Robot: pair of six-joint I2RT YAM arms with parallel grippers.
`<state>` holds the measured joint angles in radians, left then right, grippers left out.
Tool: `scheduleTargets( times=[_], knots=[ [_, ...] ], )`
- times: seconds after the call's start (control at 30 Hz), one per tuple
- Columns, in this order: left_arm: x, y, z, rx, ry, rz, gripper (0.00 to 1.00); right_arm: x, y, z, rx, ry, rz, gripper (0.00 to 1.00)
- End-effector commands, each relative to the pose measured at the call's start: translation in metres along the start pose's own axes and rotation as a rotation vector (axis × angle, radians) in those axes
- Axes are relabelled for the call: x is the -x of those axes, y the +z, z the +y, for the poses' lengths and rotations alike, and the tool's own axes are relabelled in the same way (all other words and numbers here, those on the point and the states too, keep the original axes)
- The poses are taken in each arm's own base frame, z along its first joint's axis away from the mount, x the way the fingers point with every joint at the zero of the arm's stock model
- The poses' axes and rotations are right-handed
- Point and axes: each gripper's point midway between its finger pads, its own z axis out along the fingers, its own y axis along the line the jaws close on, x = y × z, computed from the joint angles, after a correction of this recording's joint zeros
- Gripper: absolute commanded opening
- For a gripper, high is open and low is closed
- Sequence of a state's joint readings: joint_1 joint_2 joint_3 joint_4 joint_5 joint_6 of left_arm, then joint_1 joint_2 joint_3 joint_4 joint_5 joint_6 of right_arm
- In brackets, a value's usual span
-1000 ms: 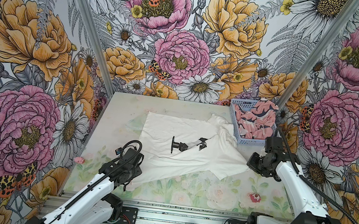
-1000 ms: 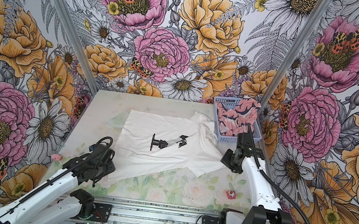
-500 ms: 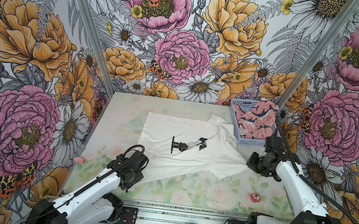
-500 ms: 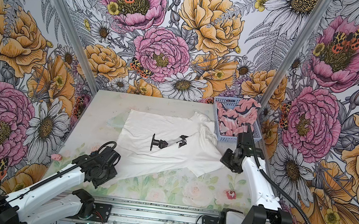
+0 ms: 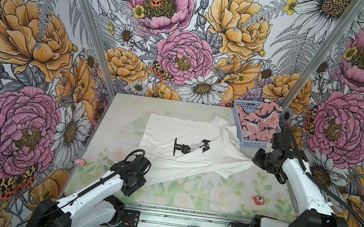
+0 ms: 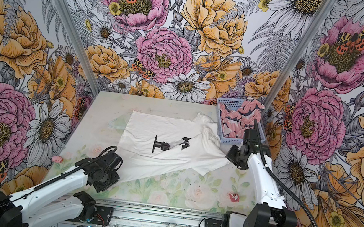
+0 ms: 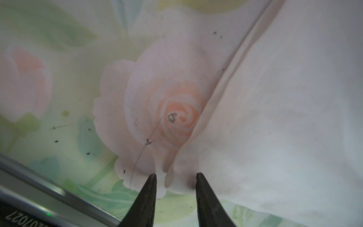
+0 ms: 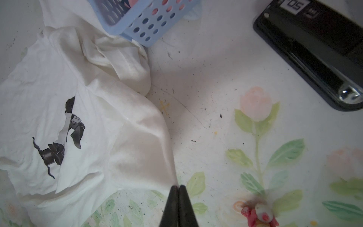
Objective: Fold and stack the mixed laundry pile
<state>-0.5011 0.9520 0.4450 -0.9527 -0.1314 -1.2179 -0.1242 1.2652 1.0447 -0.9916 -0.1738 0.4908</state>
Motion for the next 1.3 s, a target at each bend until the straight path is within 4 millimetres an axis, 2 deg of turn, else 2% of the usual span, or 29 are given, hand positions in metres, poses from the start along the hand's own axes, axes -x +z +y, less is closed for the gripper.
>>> scheduleTargets(
  times=[0.0, 0.1, 0.17, 0.33, 0.37, 0.5, 0.6, 0.73, 1.0, 1.07, 1.27],
  knots=[
    [-0.008, 0.004, -0.010, -0.044, -0.023, 0.026, 0.34, 0.016, -0.010, 0.004, 0.011, -0.018, -0.046, 0.00],
    [-0.009, 0.007, -0.006, -0.021, -0.017, 0.031, 0.34, 0.017, -0.009, 0.005, 0.018, -0.018, -0.044, 0.00],
    [-0.010, 0.010, -0.003, -0.006, -0.020, 0.030, 0.30, 0.017, -0.010, 0.006, 0.021, -0.018, -0.045, 0.00],
    [-0.009, 0.012, -0.003, -0.002, -0.017, 0.025, 0.07, 0.015, -0.008, 0.005, 0.023, -0.012, -0.035, 0.00],
    [-0.007, 0.009, -0.006, -0.009, -0.011, 0.020, 0.01, 0.015, -0.007, 0.006, 0.026, -0.014, -0.033, 0.00],
    [0.010, -0.015, -0.019, -0.044, 0.000, -0.032, 0.00, 0.018, -0.013, 0.012, 0.053, -0.020, -0.044, 0.00],
    [0.034, -0.048, -0.032, -0.083, 0.010, -0.107, 0.00, 0.024, -0.024, 0.023, 0.101, -0.029, -0.061, 0.00],
    [0.078, -0.102, -0.049, -0.158, 0.012, -0.225, 0.00, 0.037, -0.053, 0.047, 0.182, -0.058, -0.105, 0.00],
    [0.156, -0.213, -0.084, -0.301, 0.046, -0.455, 0.00, 0.069, -0.133, 0.089, 0.297, -0.138, -0.239, 0.00],
    [0.177, -0.246, -0.091, -0.333, 0.050, -0.534, 0.00, 0.077, -0.153, 0.102, 0.340, -0.157, -0.279, 0.00],
    [0.217, -0.331, -0.111, -0.452, 0.066, -0.711, 0.00, 0.105, -0.225, 0.143, 0.457, -0.207, -0.441, 0.00]
  ],
)
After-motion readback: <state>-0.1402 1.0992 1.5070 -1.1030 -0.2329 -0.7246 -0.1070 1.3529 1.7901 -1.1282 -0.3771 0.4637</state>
